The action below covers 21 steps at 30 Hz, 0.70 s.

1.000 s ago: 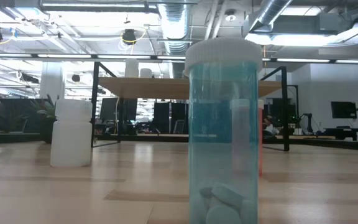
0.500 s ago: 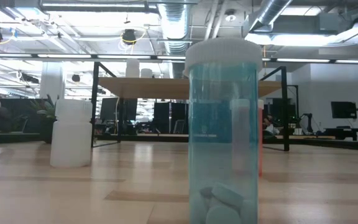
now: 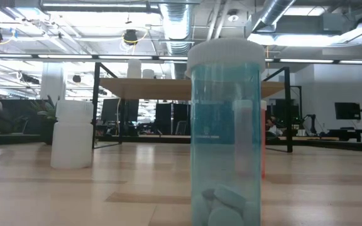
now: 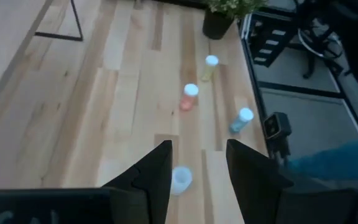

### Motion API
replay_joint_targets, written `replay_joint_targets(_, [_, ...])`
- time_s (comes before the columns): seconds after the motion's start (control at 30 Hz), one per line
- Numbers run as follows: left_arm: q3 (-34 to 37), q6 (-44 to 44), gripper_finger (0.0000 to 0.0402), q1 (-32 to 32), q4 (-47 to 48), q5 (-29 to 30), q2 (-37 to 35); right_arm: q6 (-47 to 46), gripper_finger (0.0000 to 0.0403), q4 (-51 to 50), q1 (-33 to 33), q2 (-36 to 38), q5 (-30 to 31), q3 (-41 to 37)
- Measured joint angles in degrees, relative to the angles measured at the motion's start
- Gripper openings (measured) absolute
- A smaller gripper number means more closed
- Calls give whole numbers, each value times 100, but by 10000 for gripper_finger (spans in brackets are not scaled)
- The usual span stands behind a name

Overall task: Pick and place medicine bottles onto shelf by color
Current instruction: Put the transparent pill bottle on the shelf aligned with the other transparent pill bottles

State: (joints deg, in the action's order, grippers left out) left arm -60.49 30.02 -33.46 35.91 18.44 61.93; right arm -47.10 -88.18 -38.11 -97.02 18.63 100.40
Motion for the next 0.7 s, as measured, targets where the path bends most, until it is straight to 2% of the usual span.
replay_joint_targets(0.07, [0, -36, 137, -32, -106, 0, -10, -223, 269, 469, -4, 373, -163, -733])
replay_joint_targets(0.17, [0, -107, 137, -34, -126, -4, -10, -409, 269, 1710, 5, 951, -523, -1808])
replay_joint_targets(0.3, [0, -156, 137, -30, -114, 10, -10, -701, 269, 3358, 195, 1306, -1399, -2763])
replay_joint_targets(0.37, [0, -168, 137, -31, -111, 37, -10, -728, 269, 3693, 272, 1223, -1714, -2905])
replay_joint_targets(0.7, [0, -139, 137, -30, -60, 49, -10, -364, 269, 4153, 272, 408, -2125, -2911])
